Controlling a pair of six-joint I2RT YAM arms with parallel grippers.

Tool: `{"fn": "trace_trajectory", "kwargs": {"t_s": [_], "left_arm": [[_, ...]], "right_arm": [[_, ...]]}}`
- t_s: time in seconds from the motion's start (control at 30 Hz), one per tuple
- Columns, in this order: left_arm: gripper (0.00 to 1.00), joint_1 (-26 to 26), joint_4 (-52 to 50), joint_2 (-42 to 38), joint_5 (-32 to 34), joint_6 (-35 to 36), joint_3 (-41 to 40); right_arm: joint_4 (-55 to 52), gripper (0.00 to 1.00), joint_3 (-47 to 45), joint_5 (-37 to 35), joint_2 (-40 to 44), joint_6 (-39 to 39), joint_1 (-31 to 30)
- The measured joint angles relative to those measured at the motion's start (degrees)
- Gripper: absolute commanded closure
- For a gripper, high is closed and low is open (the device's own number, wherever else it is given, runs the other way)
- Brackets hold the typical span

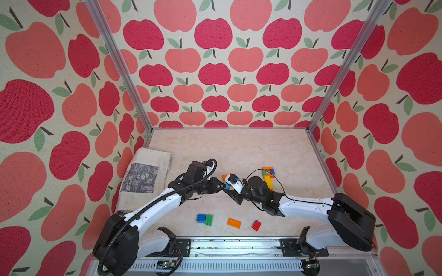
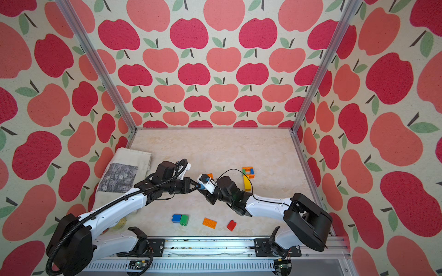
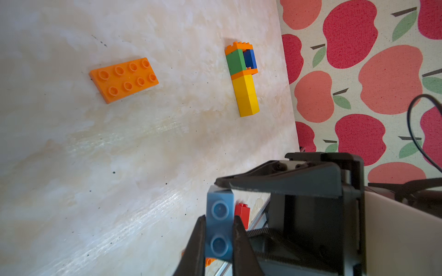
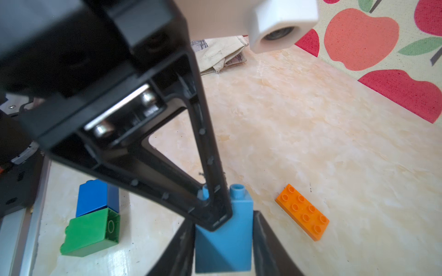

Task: Assemble the letter p with lego
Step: Pick up the lego brick from the center of the board, then adjust the lego brick at the center of the board.

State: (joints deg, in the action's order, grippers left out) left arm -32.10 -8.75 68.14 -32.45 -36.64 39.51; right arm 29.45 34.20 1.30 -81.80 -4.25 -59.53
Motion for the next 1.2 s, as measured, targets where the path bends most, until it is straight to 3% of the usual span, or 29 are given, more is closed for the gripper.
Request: {"fn": "trace_trajectory", "kwargs": {"t_s": [0.2, 0.4, 0.63, 0.73, 0.8, 1.2], "left_arm": [[0.97, 3.8, -4.9, -2.8, 9.9, -1.6, 0.3], [0.98, 8.0, -8.2, -7.8, 17.1, -4.0, 0.1], [0.98, 8.0, -9.1, -8.5, 20.3, -4.7, -0.2], [0.99, 7.5, -9.0, -8.5, 21.4, -5.4, -0.7], [0.99, 7.0, -9.0, -8.3, 22.0, -5.9, -1.1], [0.99, 5.9, -8.6, -1.6, 24.3, -6.3, -1.0]], "right_arm": [[-10.3, 0.33, 8.0, -7.8, -5.4, -5.0, 0.9], [-22.1, 0.22, 18.1, -14.9, -16.0, -7.2, 4.5], [-32.0, 0.19, 26.7, -17.0, -24.8, -6.2, 6.8], [-33.1, 0.08, 29.3, -17.1, -26.8, -5.4, 7.2], [-33.7, 0.05, 30.7, -17.1, -27.9, -4.5, 7.4], [-34.3, 0.05, 35.5, -16.7, -31.3, -3.2, 8.7]]}}
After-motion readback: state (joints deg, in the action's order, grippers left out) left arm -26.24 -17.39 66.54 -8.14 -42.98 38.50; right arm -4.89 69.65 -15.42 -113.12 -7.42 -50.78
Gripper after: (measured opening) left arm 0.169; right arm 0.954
